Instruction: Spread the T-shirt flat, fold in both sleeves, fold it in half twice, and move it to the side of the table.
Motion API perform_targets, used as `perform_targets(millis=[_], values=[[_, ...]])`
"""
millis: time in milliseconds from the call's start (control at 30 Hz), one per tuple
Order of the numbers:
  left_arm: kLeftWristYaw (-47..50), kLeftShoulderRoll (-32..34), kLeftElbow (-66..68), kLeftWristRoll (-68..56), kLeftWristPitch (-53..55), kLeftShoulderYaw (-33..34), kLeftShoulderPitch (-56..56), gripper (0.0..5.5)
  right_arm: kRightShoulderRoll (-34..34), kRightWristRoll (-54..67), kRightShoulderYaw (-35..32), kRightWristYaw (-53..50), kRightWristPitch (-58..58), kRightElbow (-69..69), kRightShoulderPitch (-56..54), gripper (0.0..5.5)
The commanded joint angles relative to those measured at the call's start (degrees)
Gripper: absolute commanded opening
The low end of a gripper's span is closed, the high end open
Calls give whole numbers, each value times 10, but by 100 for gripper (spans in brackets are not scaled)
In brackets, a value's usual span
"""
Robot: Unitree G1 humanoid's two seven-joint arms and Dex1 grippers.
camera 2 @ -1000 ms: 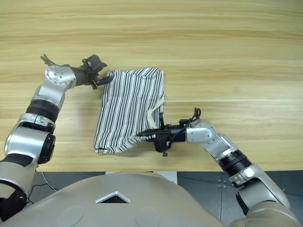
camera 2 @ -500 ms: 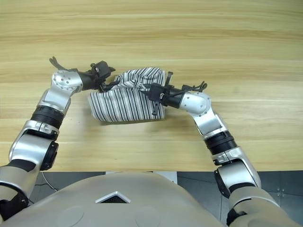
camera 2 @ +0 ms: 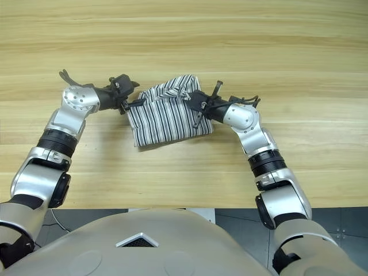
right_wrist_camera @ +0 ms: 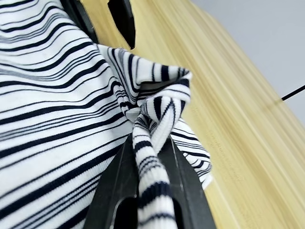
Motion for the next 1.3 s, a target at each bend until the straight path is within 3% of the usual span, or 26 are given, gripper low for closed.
perform_targets(millis=[33,233,567,767,900,1300], values=[[-8,11,18,25,26,-18,38,268,12,-14,-14,-18,-13,41,-36,11],[-12,8,10,24,28,-20,41,268,37,-36,-14,-50,-32,102,-76,11],[-16,8,-3,19,32,-18,42,268,96,-122,18,-122,-35,327,-162,11],[-15,6,-5,19,35,-17,40,268,104,-130,15,-139,-55,382,-181,112],[-15,5,-17,-9,50,10,29,268,107,-132,12,-151,-62,397,-189,112],[-4,5,0,-5,48,13,23,268,122,-43,-83,-115,-38,394,-221,112]])
